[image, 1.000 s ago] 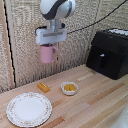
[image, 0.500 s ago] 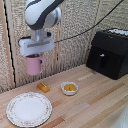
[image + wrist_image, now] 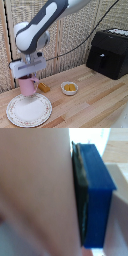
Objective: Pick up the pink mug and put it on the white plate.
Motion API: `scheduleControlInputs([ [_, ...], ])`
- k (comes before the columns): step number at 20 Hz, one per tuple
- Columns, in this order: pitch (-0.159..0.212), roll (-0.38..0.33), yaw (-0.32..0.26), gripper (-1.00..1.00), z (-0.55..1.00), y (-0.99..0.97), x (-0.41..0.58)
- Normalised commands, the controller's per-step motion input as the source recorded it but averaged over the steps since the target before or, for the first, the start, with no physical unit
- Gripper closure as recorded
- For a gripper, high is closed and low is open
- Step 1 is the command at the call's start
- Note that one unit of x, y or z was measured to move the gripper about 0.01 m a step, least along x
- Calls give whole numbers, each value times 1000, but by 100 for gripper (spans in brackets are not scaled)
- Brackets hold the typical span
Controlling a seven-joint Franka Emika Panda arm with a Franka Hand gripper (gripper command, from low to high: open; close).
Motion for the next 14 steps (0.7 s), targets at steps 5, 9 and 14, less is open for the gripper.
scheduleControlInputs([
  [5,-15,-173,106,100,-433,261,-73],
  [9,-49,-115,108,100,-319,214,-41],
  [14,-94,-65,59,100,-182,99,-1],
])
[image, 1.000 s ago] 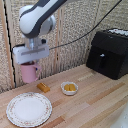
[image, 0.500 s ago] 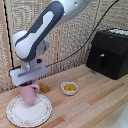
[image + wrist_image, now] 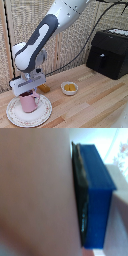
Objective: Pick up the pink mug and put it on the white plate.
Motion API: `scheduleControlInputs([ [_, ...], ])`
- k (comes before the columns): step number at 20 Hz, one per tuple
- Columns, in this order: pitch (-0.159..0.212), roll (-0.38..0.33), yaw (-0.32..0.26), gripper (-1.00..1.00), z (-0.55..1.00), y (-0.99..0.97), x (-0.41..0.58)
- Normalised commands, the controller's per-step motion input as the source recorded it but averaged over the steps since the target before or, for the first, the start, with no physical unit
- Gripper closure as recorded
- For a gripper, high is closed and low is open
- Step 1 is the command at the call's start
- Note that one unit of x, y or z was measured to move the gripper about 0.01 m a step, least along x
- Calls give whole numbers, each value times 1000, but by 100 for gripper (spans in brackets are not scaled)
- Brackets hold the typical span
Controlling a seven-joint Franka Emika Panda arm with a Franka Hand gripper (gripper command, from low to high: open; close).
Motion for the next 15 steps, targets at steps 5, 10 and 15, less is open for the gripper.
scheduleControlInputs([
  [5,-53,0,12,-100,123,18,0],
  [10,39,-5,36,-100,393,-53,86],
  [15,22,5,15,-100,738,-121,169],
])
